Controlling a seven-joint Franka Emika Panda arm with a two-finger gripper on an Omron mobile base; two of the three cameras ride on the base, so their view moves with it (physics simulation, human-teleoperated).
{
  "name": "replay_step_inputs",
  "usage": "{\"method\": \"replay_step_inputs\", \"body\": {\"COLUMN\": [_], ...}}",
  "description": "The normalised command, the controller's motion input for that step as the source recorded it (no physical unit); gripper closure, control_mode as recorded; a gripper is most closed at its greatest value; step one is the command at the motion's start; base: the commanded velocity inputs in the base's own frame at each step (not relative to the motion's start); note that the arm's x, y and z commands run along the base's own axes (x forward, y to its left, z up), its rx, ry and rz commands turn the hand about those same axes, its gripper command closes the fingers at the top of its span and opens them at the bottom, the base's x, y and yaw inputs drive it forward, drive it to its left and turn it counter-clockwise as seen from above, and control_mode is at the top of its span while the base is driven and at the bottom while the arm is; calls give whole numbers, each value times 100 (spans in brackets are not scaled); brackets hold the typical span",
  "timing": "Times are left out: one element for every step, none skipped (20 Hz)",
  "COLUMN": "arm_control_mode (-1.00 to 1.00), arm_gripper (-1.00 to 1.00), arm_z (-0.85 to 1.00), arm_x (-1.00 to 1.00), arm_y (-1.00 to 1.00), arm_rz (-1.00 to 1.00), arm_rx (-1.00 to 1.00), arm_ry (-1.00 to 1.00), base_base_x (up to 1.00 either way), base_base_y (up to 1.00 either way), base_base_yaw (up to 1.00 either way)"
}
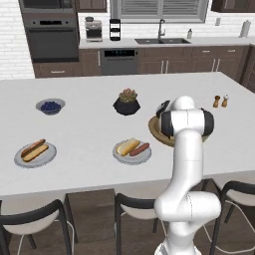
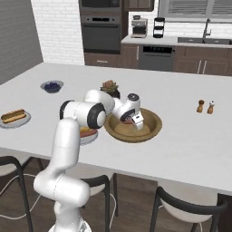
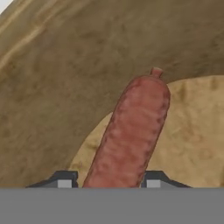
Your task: Place one bun and one sausage from the bowl on each plate.
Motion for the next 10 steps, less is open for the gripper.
{"method": "replay_step_inputs", "body": {"arm_control_mode": [-100,-100,-100,-100,-100,-100,-100,-100,-100,-100], "arm_gripper": [100,100,100,100,100,100,100,100,100,100], "arm_z": [-14,-1,0,6,26,40,63,79,92,91], "arm_x": [0,0,0,-11,-28,-34,-48,-61,-77,-80], "arm_y": [0,0,0,0,0,0,0,0,1,10], "arm_rz": [-6,-5,-3,-2,-1,-1,-1,-1,-1,0], "arm_rx": [0,0,0,0,0,0,0,0,0,0], "arm_ry": [0,0,0,0,0,1,1,0,0,3], "base_base_x": [0,0,0,0,0,0,0,0,0,0], "base_base_y": [0,0,0,0,0,0,0,0,0,0], "base_base_yaw": [0,0,0,0,0,0,0,0,0,0]}}
